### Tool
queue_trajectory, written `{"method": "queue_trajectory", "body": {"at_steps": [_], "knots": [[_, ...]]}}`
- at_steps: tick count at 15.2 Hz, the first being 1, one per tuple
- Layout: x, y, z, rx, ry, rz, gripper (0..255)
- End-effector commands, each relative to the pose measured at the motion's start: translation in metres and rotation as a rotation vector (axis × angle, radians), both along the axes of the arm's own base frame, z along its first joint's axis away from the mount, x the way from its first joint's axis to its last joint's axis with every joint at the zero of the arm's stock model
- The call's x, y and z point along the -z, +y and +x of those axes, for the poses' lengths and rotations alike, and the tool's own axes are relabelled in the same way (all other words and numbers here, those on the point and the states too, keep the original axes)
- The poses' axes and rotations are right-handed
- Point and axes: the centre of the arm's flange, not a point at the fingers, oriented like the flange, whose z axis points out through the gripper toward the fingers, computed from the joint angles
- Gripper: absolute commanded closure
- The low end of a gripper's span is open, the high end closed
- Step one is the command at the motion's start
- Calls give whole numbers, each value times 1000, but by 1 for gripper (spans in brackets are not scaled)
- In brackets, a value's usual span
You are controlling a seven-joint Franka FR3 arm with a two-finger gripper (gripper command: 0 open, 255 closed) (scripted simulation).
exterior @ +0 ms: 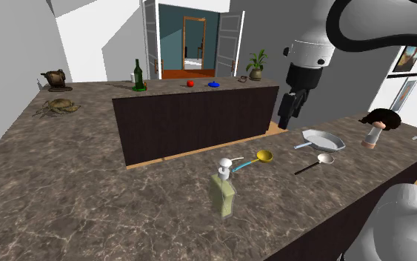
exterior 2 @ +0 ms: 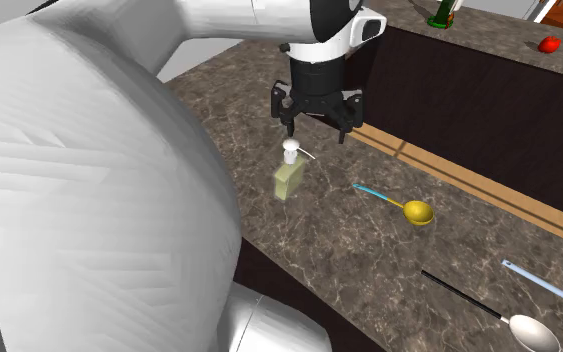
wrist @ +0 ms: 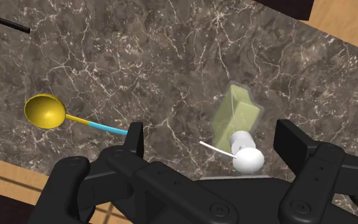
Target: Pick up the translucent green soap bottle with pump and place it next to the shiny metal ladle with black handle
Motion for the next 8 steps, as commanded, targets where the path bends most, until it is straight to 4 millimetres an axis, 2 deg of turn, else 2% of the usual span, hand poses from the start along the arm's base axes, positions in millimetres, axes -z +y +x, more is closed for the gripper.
{"method": "queue_trajectory", "body": {"at_steps": [1,8], "knots": [[0,0,0,0,0,0,0],[82,42,19,30,-26,-27,0]]}}
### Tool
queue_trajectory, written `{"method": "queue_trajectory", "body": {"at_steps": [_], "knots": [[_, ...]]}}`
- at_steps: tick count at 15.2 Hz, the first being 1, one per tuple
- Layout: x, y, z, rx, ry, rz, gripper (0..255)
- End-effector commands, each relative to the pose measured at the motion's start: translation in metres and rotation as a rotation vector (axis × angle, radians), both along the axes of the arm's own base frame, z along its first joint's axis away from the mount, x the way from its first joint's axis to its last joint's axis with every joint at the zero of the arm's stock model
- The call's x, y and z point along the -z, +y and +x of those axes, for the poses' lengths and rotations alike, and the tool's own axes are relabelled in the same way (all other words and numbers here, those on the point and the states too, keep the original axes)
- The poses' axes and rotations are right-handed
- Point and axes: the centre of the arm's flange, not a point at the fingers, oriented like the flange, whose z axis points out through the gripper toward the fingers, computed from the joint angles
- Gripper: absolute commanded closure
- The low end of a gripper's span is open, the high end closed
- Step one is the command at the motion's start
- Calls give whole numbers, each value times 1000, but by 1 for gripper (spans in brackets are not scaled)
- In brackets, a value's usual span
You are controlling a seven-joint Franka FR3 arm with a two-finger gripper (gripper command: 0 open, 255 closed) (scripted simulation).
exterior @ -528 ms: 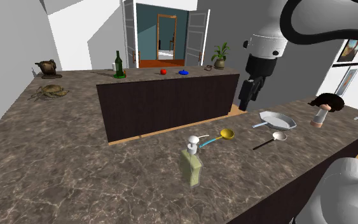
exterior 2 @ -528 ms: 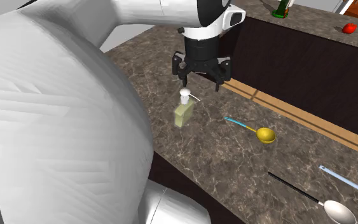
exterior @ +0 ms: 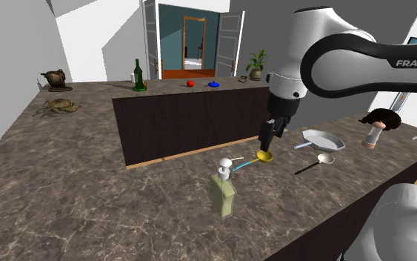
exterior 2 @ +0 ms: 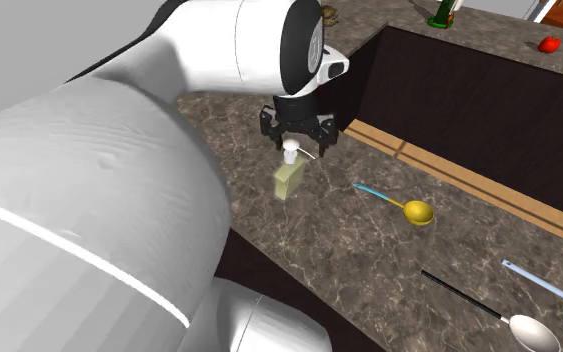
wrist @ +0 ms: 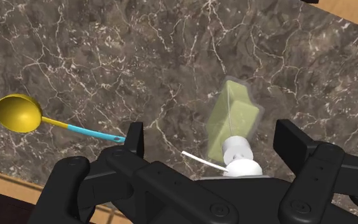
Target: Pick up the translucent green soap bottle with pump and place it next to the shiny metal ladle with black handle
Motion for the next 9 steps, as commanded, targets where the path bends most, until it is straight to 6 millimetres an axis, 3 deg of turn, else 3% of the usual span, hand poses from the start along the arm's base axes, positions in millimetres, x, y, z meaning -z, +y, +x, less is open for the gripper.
{"method": "queue_trajectory", "body": {"at_steps": [1,9], "knots": [[23,12,5,9,-10,-7,0],[117,56,31,43,-40,-39,0]]}}
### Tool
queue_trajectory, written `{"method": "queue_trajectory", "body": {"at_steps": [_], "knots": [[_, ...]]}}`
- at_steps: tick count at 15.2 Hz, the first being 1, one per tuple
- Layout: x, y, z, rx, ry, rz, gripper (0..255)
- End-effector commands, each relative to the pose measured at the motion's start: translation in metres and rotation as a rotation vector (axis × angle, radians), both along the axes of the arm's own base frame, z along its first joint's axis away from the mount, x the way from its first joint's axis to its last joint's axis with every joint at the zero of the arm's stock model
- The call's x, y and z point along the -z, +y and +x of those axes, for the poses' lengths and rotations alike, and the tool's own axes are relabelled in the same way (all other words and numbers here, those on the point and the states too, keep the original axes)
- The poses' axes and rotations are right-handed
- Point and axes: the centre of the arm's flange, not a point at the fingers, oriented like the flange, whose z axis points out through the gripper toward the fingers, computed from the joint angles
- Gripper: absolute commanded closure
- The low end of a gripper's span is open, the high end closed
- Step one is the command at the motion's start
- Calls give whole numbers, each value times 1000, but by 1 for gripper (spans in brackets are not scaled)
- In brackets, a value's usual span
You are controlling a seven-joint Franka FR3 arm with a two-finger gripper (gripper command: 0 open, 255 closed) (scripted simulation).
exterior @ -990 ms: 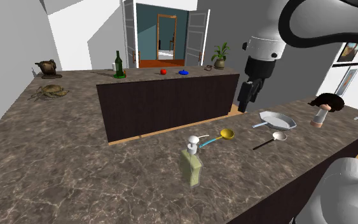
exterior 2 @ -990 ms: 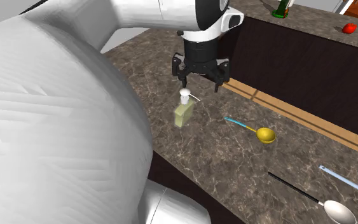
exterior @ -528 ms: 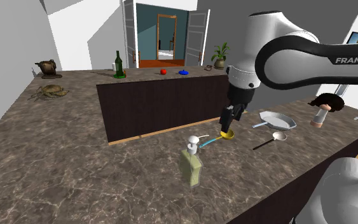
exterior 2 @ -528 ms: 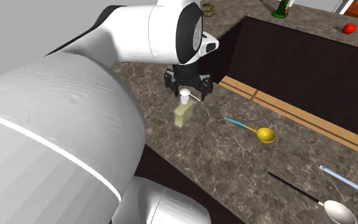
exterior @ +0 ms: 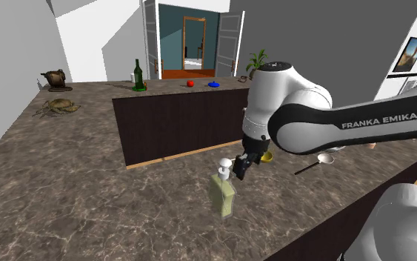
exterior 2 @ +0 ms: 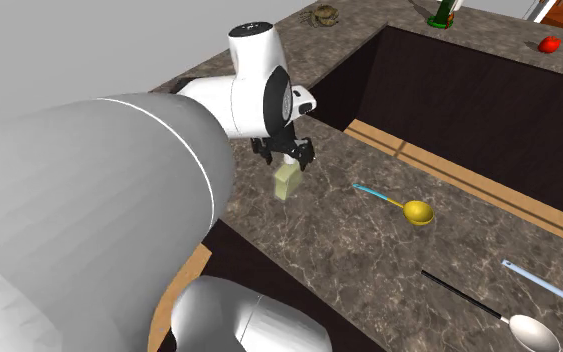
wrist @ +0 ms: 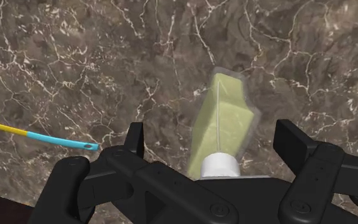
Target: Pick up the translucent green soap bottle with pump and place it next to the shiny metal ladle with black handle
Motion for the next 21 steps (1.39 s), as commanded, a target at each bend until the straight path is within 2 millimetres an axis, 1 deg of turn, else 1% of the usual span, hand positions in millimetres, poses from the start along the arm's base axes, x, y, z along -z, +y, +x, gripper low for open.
{"method": "queue_trajectory", "body": {"at_steps": [1,6,7,15,21], "knots": [[23,12,6,9,-11,-7,0],[82,38,25,30,-30,-26,0],[89,40,27,32,-32,-28,0],[128,33,32,32,-32,-28,0],[128,33,32,32,-32,-28,0]]}}
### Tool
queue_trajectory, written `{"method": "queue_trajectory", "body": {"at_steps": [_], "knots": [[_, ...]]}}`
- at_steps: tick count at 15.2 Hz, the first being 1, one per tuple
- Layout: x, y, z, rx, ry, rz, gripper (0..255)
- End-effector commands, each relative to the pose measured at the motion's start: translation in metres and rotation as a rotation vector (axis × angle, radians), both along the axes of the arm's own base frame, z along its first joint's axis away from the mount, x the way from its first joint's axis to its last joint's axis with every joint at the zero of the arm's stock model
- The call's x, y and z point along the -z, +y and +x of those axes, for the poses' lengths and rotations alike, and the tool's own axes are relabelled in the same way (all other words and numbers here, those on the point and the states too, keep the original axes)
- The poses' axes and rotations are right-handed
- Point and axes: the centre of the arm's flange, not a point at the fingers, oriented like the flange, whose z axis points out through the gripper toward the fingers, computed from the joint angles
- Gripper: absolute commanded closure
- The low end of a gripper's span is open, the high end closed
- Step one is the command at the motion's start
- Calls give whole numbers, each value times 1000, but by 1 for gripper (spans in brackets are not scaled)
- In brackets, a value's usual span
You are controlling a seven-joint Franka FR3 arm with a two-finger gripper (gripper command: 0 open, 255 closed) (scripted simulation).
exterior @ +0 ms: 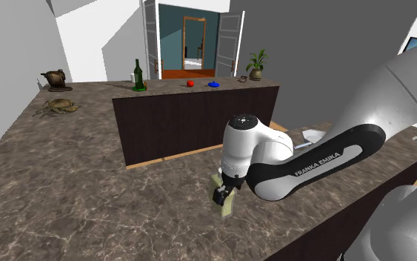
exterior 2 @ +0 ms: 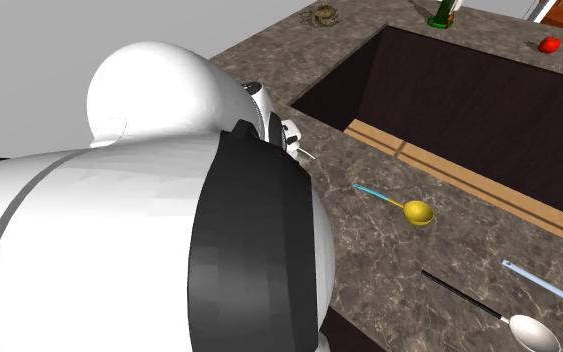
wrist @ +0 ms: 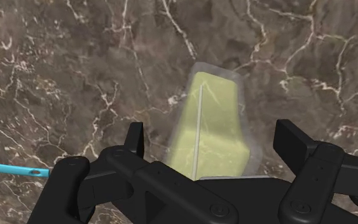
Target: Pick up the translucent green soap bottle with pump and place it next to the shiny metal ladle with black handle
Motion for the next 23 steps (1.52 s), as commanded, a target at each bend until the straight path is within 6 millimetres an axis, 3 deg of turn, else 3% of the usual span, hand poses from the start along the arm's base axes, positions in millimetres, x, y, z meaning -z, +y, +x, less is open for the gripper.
{"method": "queue_trajectory", "body": {"at_steps": [1,2,11,23], "knots": [[0,0,0,0,0,0,0],[0,0,0,0,0,0,255],[0,0,0,0,0,0,255],[-63,0,0,0,0,0,255]]}}
